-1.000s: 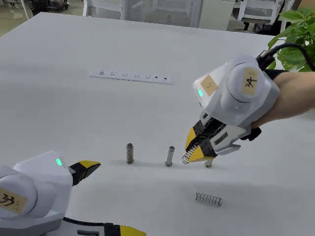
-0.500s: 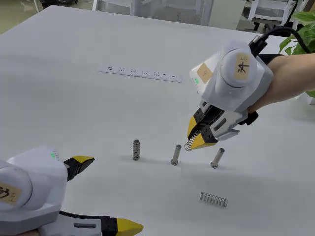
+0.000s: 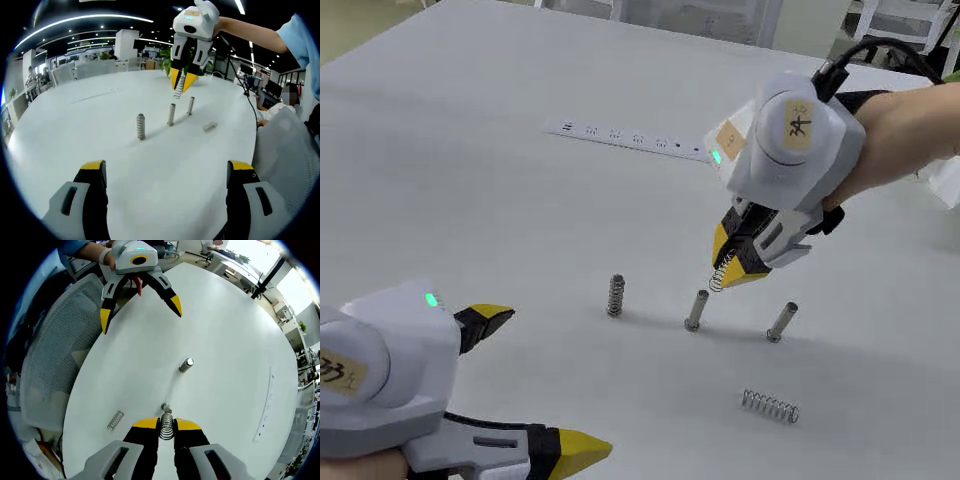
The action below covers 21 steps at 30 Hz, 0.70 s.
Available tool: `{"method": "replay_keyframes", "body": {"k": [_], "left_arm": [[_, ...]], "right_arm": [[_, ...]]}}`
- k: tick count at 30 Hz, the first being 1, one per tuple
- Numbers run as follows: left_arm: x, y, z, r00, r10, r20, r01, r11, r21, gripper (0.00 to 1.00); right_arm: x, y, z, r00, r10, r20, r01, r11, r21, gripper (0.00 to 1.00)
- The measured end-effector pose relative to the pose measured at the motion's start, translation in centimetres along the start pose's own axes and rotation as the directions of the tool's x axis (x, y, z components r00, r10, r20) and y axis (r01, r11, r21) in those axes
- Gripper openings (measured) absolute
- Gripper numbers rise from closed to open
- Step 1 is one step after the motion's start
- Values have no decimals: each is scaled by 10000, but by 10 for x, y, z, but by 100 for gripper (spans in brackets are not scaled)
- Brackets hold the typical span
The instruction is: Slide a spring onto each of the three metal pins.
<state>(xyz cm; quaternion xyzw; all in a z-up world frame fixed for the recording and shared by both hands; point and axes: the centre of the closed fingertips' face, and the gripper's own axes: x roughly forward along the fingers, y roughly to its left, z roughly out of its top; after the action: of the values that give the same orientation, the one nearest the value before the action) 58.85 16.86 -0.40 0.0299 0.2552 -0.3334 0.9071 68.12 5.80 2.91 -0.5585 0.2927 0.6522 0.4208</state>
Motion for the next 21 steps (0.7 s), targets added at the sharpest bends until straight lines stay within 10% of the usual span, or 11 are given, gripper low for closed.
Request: {"method": "replay_keyframes", "body": {"k": [21], "left_arm": [[-2, 3, -7, 10000, 13, -56, -14, 9997, -237, 99]], "right_arm": [[12, -7, 1, 9976, 404, -563, -428, 9982, -415, 7]]}}
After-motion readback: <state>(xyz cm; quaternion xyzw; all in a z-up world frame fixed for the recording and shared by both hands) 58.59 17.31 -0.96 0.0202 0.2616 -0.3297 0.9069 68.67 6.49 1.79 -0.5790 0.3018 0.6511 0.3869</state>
